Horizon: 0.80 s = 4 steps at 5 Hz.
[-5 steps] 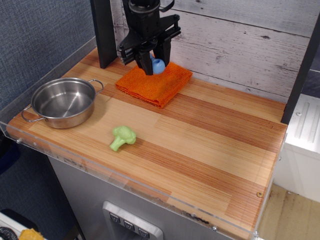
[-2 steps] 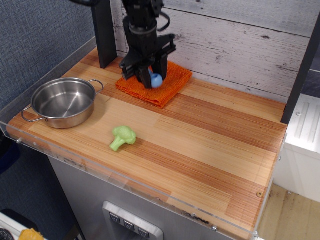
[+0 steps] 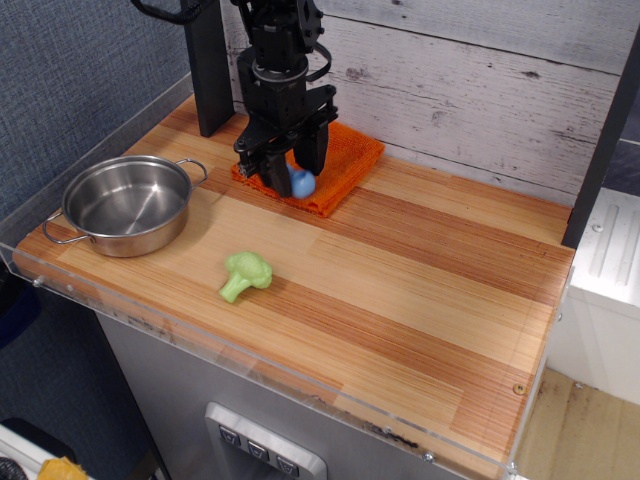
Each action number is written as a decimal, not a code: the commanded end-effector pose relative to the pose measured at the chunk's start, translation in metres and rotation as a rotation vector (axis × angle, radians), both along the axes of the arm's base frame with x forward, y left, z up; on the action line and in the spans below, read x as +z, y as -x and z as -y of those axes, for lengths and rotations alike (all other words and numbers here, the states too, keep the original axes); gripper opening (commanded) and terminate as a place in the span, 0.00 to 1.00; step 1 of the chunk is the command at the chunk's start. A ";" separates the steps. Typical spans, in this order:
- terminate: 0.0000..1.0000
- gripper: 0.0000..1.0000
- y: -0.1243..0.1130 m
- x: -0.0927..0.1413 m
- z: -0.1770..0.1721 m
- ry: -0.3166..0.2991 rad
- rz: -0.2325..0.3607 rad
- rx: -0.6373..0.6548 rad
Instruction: Place the spoon on the orange cloth
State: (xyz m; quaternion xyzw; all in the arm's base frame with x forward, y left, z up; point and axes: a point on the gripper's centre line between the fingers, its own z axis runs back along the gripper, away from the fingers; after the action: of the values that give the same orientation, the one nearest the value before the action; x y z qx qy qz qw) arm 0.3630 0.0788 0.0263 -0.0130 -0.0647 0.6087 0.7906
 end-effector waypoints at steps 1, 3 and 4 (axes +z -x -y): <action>0.00 1.00 -0.013 0.027 -0.006 -0.011 0.045 -0.007; 0.00 1.00 -0.013 0.056 0.000 -0.020 0.105 -0.053; 0.00 1.00 -0.007 0.085 0.012 -0.001 0.160 -0.100</action>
State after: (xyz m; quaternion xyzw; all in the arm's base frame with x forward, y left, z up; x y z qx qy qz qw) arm 0.3625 0.0584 0.0899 -0.0562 -0.1021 0.5691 0.8139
